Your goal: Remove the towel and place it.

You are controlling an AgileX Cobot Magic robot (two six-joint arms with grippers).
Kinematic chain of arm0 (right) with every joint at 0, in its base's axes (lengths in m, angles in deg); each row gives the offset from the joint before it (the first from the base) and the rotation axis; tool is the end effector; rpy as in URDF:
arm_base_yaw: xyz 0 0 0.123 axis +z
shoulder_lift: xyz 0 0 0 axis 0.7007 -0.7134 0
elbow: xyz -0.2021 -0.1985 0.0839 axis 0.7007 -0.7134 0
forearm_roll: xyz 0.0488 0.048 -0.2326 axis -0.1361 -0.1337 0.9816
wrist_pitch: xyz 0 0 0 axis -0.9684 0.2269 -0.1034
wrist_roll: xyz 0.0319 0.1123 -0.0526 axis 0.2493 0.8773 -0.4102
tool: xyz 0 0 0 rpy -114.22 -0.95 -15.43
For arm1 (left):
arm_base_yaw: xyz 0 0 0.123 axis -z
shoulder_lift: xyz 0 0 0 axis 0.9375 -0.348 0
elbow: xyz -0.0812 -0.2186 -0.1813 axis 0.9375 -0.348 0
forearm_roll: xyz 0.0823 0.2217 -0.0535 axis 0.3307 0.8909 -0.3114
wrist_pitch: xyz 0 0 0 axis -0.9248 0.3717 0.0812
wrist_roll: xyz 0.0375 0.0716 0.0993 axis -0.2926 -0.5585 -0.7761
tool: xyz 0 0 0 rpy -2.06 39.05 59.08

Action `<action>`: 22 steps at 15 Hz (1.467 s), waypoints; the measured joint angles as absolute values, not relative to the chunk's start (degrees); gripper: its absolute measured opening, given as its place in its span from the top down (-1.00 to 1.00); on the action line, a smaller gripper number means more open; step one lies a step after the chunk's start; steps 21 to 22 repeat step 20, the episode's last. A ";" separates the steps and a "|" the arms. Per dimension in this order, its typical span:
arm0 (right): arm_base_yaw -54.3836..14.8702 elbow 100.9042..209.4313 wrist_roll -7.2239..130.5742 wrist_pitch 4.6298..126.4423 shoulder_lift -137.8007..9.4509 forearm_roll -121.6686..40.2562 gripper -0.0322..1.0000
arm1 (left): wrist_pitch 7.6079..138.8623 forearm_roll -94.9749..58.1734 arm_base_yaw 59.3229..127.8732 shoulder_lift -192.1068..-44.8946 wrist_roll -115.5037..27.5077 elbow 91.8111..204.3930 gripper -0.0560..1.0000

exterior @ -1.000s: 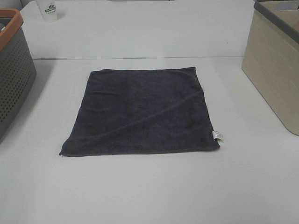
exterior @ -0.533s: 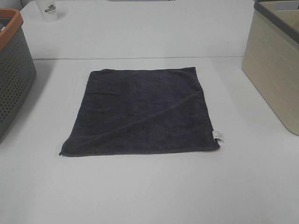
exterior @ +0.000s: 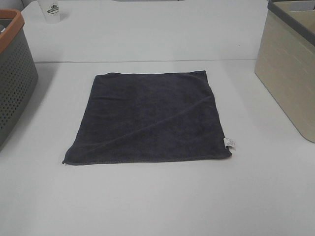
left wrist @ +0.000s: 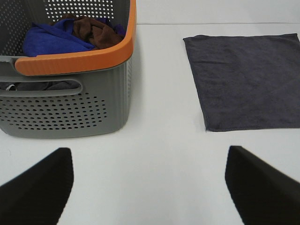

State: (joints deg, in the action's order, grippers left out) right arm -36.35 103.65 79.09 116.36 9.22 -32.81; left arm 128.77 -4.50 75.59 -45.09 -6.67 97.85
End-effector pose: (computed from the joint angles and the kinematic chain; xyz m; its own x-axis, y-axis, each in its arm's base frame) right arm 0.0095 0.0014 0.2574 -0.4204 -0.1559 -0.8938 -0.1823 0.9796 -0.0852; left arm 0.0089 -0.0001 0.2622 -0.4220 -0.0097 -0.9066 0.0759 0.9961 -0.0459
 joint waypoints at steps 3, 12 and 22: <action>-42.54 103.65 79.09 116.36 9.22 -32.81 -0.49 | 128.77 -4.50 75.59 -45.09 -6.67 97.85 -0.66; -43.40 103.65 79.09 116.36 9.22 -32.81 -0.49 | 128.77 -4.39 75.59 -45.09 -6.67 97.85 -0.66; -43.40 103.65 79.09 116.36 9.22 -32.81 -0.49 | 128.77 -3.87 75.59 -45.09 -6.73 97.85 -0.66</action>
